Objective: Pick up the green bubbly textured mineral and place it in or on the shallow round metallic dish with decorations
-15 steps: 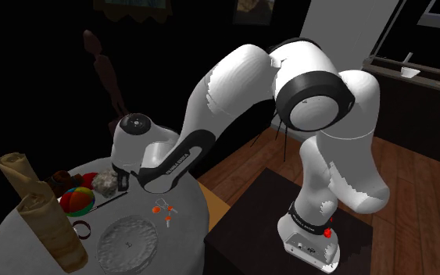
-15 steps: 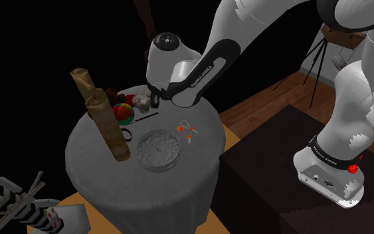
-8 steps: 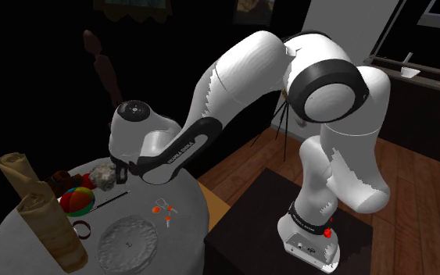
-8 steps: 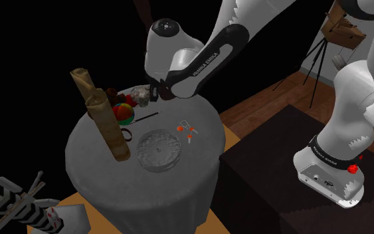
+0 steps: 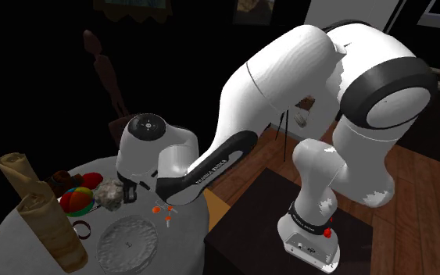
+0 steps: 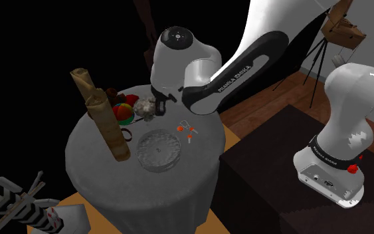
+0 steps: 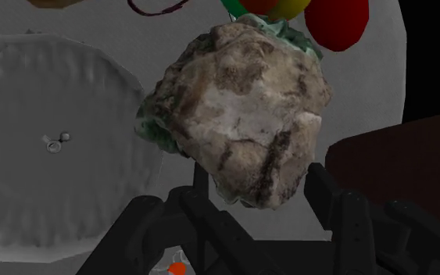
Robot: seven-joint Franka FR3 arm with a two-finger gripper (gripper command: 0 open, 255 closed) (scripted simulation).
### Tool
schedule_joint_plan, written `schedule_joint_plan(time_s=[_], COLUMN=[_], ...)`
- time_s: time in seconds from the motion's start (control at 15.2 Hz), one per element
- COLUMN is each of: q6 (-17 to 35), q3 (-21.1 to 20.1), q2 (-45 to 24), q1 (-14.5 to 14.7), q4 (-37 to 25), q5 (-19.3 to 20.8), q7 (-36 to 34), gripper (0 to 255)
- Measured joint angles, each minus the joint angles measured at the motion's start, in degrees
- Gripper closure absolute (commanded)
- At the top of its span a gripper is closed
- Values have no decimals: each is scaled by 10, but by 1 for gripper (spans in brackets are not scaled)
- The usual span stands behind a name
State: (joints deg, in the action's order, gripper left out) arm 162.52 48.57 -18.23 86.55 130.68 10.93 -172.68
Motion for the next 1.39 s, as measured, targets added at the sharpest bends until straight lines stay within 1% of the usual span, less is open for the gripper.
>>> schedule_joint_plan(time_s=[0.07, 0.2, 0.33, 0.4, 0.53, 0.59, 0.66, 0.73, 0.79, 0.86, 0.92, 0.99, 1.06, 1.12, 1.19, 1.25, 1.39], q6=[-2, 0, -8, -7, -12, -16, -16, -13, -8, -8, -8, -25, -54, -86, -126, -169, -263], q3=[50, 133, 203, 232, 296, 317, 317, 313, 301, 301, 301, 263, 206, 129, 58, 3, -71], q2=[5, -3, -15, -23, -38, -46, -51, -54, -57, -58, -58, -45, -32, -30, -40, -57, -103], q1=[63, 172, 272, 317, 415, 450, 458, 459, 450, 450, 450, 407, 337, 242, 150, 71, -50], q4=[17, 43, 61, 72, 98, 105, 107, 109, 110, 110, 110, 90, 61, 24, -18, -60, -140], q5=[-10, -45, -84, -104, -139, -154, -164, -170, -175, -175, -175, -189, -218, -264, -324, -390, -513], q7=[-1, -1, 0, 2, 0, 0, 1, 0, -1, -1, -1, -1, 4, 20, 39, 58, 71], gripper=[255, 255, 255, 255, 255, 255, 255, 255, 255, 0, 0, 0, 0, 0, 0, 0, 0])
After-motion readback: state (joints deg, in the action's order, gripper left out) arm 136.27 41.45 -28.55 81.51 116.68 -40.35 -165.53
